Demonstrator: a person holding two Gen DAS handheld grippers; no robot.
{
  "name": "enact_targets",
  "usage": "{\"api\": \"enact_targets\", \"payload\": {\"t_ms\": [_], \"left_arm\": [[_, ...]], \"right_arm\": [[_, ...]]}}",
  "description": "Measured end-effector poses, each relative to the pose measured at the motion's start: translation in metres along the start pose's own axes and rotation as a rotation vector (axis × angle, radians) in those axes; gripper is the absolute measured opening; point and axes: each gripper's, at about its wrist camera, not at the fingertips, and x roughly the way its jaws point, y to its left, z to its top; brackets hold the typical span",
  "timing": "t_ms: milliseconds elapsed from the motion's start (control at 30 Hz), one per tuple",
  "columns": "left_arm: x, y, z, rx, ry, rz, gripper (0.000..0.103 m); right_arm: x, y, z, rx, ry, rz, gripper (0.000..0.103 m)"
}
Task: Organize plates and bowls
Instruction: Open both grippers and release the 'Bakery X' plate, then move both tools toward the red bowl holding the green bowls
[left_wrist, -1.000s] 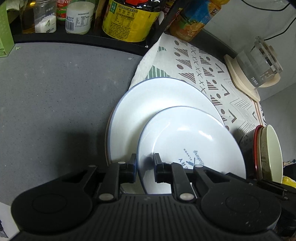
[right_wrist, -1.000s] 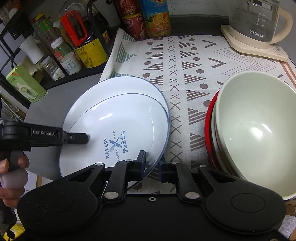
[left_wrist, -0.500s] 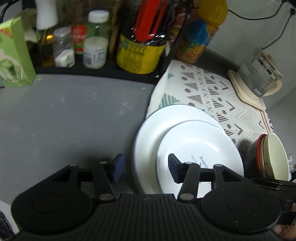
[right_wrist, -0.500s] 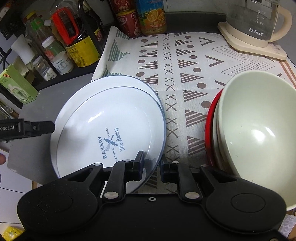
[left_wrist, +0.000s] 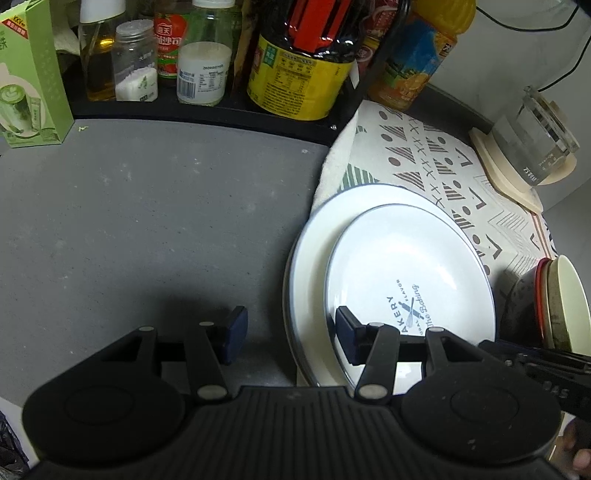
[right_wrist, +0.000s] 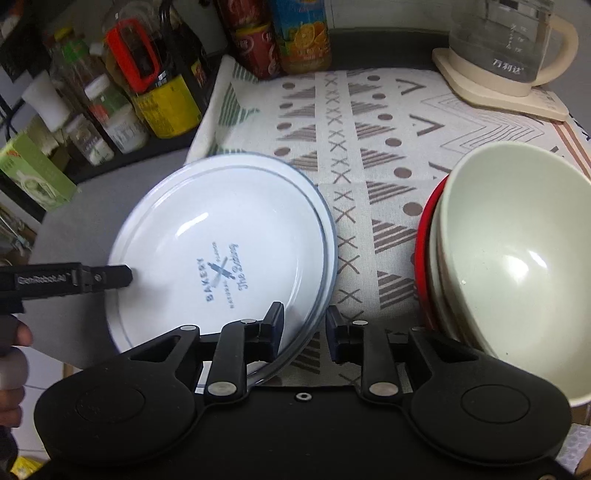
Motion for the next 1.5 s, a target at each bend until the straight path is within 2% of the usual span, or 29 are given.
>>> {"api": "enact_targets", "payload": {"t_ms": [133, 300, 367, 433, 500, 600, 667, 733, 833, 967, 1100, 1233, 1333, 1467, 1500], "left_arm": [[-0.006, 0.0, 0.003, 0.006, -0.012, 0.003, 0.05], [-0.025, -0.013, 0.012, 0.033, -0.033, -0.045, 0.051], [-0.032, -0.023, 0.015, 0.05, -0.04, -0.059, 0.051], [-0.037, -0.034, 0.02, 0.068, -0.046, -0.073, 0.058], [-0.041, -0.046, 0.024, 0.077, -0.057, -0.086, 0.071], [-0.044, -0.066, 0.03, 0.093, -0.074, -0.099, 0.079], [-0.044, -0.082, 0.033, 0.102, -0.079, -0.118, 0.082], [-0.043, -0.099, 0.034, 0.122, -0.079, -0.147, 0.084], [-0.038, -0.125, 0.033, 0.15, -0.077, -0.164, 0.085], [-0.03, -0.156, 0.027, 0.151, -0.052, -0.181, 0.085], [-0.021, -0.181, 0.019, 0.134, -0.019, -0.17, 0.084], [-0.011, -0.201, 0.009, 0.116, -0.004, -0.174, 0.084], [-0.002, -0.211, 0.0, 0.099, 0.009, -0.163, 0.084], [0.013, -0.22, -0.011, 0.055, 0.038, -0.152, 0.078], [0.016, -0.222, -0.014, 0.049, 0.038, -0.154, 0.075]], "right_arm": [[-0.021, -0.001, 0.004, 0.007, -0.081, 0.039, 0.026], [-0.052, -0.01, 0.011, 0.045, -0.158, 0.041, 0.027], [-0.064, -0.017, 0.013, 0.059, -0.192, 0.037, 0.036], [-0.076, -0.027, 0.015, 0.082, -0.227, 0.026, 0.047], [-0.086, -0.038, 0.018, 0.099, -0.259, 0.014, 0.052], [-0.099, -0.056, 0.018, 0.133, -0.281, -0.016, 0.065], [-0.106, -0.07, 0.017, 0.157, -0.303, -0.04, 0.079], [-0.112, -0.085, 0.015, 0.169, -0.322, -0.065, 0.087], [-0.117, -0.11, 0.011, 0.2, -0.329, -0.084, 0.091], [-0.118, -0.138, 0.005, 0.233, -0.307, -0.102, 0.092], [-0.11, -0.164, 0.001, 0.245, -0.24, -0.121, 0.092], [-0.097, -0.183, -0.001, 0.259, -0.189, -0.091, 0.091], [-0.087, -0.193, -0.003, 0.254, -0.146, -0.07, 0.082], [-0.071, -0.205, -0.003, 0.25, -0.076, -0.029, 0.066], [-0.067, -0.207, -0.003, 0.242, -0.061, -0.016, 0.065]]}}
